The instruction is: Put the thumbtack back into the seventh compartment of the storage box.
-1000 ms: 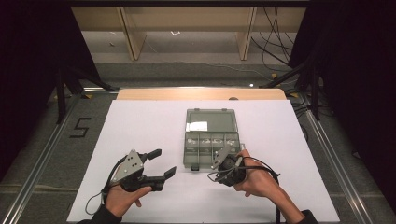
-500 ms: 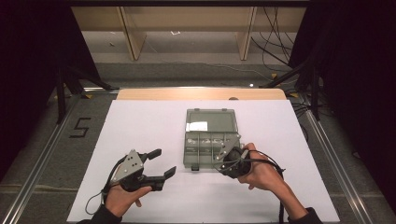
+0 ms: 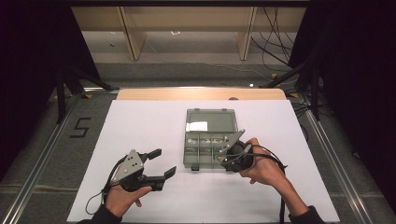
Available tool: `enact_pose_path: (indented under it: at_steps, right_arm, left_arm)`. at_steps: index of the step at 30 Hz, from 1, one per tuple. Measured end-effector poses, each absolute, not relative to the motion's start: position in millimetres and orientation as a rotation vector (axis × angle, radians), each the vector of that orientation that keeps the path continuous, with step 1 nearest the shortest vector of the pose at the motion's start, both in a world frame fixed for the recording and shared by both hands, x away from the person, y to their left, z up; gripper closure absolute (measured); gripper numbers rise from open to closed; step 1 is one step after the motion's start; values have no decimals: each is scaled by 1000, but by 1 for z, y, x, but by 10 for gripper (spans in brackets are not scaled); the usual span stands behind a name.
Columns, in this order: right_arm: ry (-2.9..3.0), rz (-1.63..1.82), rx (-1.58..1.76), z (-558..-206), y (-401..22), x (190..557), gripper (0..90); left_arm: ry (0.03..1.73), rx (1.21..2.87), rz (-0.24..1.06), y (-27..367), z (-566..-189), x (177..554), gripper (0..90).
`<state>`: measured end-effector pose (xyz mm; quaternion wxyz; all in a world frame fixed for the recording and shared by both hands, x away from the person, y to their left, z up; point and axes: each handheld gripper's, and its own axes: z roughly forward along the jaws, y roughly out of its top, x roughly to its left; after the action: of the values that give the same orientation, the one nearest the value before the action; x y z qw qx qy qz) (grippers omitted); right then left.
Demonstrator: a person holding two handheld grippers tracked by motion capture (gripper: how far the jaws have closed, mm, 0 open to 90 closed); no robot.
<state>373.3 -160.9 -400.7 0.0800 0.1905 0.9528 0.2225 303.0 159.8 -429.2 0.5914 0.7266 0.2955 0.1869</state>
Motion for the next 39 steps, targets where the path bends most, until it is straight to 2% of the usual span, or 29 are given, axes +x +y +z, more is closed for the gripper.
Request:
enact_pose_path:
  at_steps: [39]
  right_arm:
    - [2813,668,648,-413,-152,418,828]
  left_arm:
    - [688,1683,437,160,-429,303,212]
